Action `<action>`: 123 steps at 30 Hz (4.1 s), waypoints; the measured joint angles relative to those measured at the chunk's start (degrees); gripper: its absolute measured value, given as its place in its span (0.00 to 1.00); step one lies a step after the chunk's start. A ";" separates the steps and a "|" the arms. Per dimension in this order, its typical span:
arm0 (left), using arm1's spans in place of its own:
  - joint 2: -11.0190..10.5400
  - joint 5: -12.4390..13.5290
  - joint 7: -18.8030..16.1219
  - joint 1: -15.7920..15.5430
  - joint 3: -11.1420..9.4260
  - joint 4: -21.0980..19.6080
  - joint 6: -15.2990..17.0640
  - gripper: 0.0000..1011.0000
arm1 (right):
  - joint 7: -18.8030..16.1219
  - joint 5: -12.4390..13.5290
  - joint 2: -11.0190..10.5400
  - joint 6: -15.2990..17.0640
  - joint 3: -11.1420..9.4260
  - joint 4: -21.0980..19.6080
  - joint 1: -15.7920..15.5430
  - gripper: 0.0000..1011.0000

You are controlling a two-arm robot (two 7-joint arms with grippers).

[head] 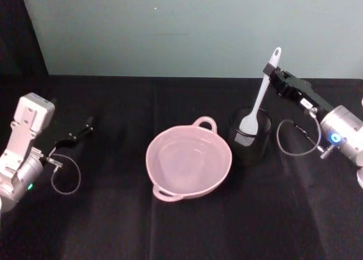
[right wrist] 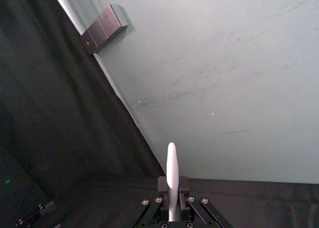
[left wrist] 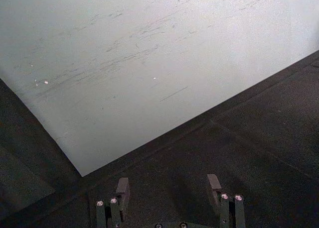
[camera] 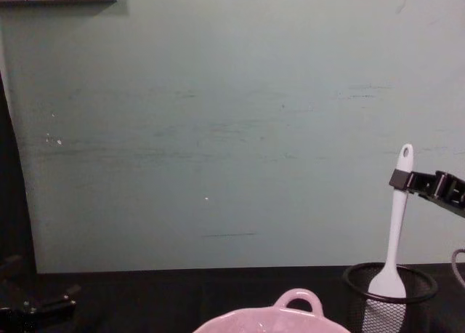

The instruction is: Use the one hand to pick up the spoon and stir the clear water in the bowl.

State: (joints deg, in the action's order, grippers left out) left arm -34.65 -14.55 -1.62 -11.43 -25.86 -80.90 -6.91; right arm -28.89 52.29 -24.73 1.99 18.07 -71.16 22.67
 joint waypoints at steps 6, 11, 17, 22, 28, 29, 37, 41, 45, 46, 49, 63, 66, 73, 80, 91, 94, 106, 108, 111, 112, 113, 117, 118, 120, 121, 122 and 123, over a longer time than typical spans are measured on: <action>0.00 0.01 0.00 0.00 0.00 0.00 0.00 1.00 | -0.37 -0.39 0.21 -0.40 0.20 0.84 -0.35 0.12; 0.00 0.00 0.00 0.00 0.00 0.00 0.00 1.00 | -0.76 -0.72 0.56 -0.84 0.37 1.83 -0.29 0.12; 0.00 0.00 0.00 0.00 0.00 0.00 0.00 1.00 | -1.36 -1.27 1.09 -1.38 0.57 3.24 -0.02 0.12; 0.00 0.00 0.00 0.00 0.00 0.00 0.00 1.00 | -1.75 -1.46 1.49 -1.41 0.61 4.23 0.22 0.12; 0.00 0.00 0.00 0.00 0.00 0.00 0.00 1.00 | -2.11 -1.73 1.85 -1.40 0.61 5.33 0.49 0.12; 0.00 0.00 0.00 0.00 0.00 0.00 0.00 1.00 | -2.20 -1.74 1.93 -1.43 0.60 5.52 0.53 0.12; 0.00 0.00 0.00 0.00 0.00 0.00 0.00 1.00 | -2.94 -1.72 2.32 -2.06 0.37 6.61 0.83 0.12; 0.00 0.00 0.00 0.00 0.00 0.00 0.00 1.00 | -2.88 -1.71 2.28 -2.01 0.39 6.48 0.79 0.12; 0.00 0.00 0.00 0.00 0.00 0.00 0.00 1.00 | -2.74 -1.70 2.21 -1.92 0.41 6.35 0.76 0.20; 0.00 0.01 0.00 0.00 0.00 0.00 0.00 1.00 | -2.73 -1.70 2.20 -1.92 0.41 6.34 0.75 0.22; 0.00 0.00 0.00 0.00 0.00 0.00 0.00 1.00 | -2.70 -1.70 2.19 -1.87 0.43 6.30 0.74 0.31; 0.00 0.00 0.00 0.00 0.00 0.00 0.00 1.00 | -2.64 -1.68 2.13 -1.80 0.47 6.17 0.67 0.75; 0.00 0.00 0.00 0.00 0.00 0.00 0.00 1.00 | -2.63 -1.68 2.11 -1.79 0.47 6.14 0.67 0.84; 0.00 0.00 0.00 0.00 0.00 0.00 0.00 1.00 | -2.15 -3.82 1.48 -2.06 1.38 5.86 0.90 0.99; 0.00 0.00 0.00 0.00 0.00 0.00 0.00 1.00 | 3.15 -12.64 -0.02 -5.49 2.96 4.13 0.62 0.99; 0.00 0.00 0.00 0.00 0.00 0.00 0.00 1.00 | 11.23 -22.95 -3.19 -8.74 2.84 -2.68 -2.97 0.99; 0.00 0.00 0.00 0.00 0.00 0.00 0.00 1.00 | 13.28 -24.48 -4.20 -8.34 2.05 -5.40 -4.87 0.99; 0.00 0.00 0.00 0.00 0.00 0.00 0.00 1.00 | 21.00 -27.30 -5.94 -11.14 -4.67 -9.68 -12.48 0.99; 0.00 0.00 0.00 0.00 0.00 0.00 0.00 1.00 | 22.05 -27.59 -5.50 -12.10 -5.70 -8.56 -13.10 0.99; 0.00 0.00 0.00 0.00 0.00 0.00 0.00 1.00 | 22.77 -27.91 -5.09 -12.85 -6.51 -7.35 -13.49 0.99; 0.00 0.01 0.00 0.00 0.00 0.00 0.00 1.00 | 22.96 -28.05 -4.88 -13.13 -6.93 -6.92 -13.65 0.99; 0.00 0.00 0.00 0.00 0.00 0.00 0.00 1.00 | 23.01 -28.13 -4.79 -13.27 -7.09 -6.79 -13.71 0.99; 0.00 0.00 0.00 0.00 0.00 0.00 0.00 1.00 | 23.07 -28.22 -4.13 -13.94 -7.95 -6.11 -13.83 0.99; 0.00 0.00 0.00 0.00 0.00 0.00 0.00 1.00 | 23.00 -28.14 -3.73 -14.25 -8.25 -5.74 -13.76 0.99; 0.00 0.00 0.00 0.00 0.00 0.00 0.00 1.00 | 22.98 -28.10 -3.67 -14.31 -8.31 -5.68 -13.74 0.99; 0.00 0.00 0.00 0.00 0.00 0.00 0.00 1.00 | 22.99 -28.10 -3.68 -14.31 -8.30 -5.68 -13.73 0.99; 0.00 0.00 0.00 0.00 0.00 0.00 0.00 1.00 | 22.98 -28.10 -3.70 -14.31 -8.29 -5.69 -13.74 0.99; 0.00 0.00 0.00 0.00 0.00 0.00 0.00 1.00 | 22.99 -28.10 -3.74 -14.31 -8.25 -5.71 -13.73 0.99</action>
State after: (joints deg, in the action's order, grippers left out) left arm -34.65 -14.55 -1.62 -11.44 -25.86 -80.90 -6.91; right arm -5.91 24.18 -28.46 -12.33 9.81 -76.87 8.94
